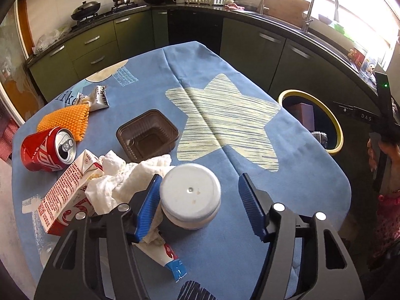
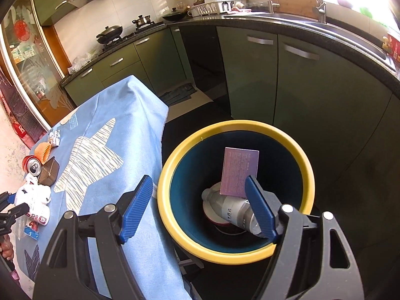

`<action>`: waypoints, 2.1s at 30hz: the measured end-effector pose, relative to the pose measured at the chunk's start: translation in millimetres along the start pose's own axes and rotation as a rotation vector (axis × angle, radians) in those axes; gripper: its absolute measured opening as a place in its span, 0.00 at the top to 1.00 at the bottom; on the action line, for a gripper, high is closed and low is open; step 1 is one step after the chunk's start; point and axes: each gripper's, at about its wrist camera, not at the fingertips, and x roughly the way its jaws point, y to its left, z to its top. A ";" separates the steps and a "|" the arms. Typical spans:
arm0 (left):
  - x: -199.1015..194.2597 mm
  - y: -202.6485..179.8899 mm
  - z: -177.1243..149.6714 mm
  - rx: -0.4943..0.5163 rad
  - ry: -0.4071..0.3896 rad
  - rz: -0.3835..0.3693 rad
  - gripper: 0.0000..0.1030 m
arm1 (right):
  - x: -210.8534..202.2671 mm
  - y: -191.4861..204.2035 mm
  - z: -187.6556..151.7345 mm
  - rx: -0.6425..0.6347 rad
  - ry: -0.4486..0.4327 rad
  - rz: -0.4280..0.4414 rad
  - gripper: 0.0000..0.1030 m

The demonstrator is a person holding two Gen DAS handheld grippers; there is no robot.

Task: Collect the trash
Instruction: 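Grasp the white pill bottle by its lid with the left tool, then carry the pill bottle with the left tool over the bin and drop it, then lower the right tool onto the brown plastic tray and grasp its rim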

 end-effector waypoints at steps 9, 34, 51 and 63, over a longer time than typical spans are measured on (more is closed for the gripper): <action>-2.2 -6.3 -5.5 0.029 -0.006 0.031 0.54 | 2.5 -7.8 -1.4 0.014 0.000 0.009 0.30; 30.6 -192.2 106.2 0.273 -0.057 -0.262 0.54 | -52.4 -93.8 -25.5 0.124 -0.085 -0.102 0.30; 48.6 -235.4 125.9 0.276 -0.126 -0.232 0.35 | -44.4 -119.8 -36.2 0.177 -0.055 -0.091 0.30; -48.9 -93.7 53.1 0.074 -0.235 0.024 0.22 | -25.2 -49.6 -23.7 0.047 -0.015 -0.022 0.28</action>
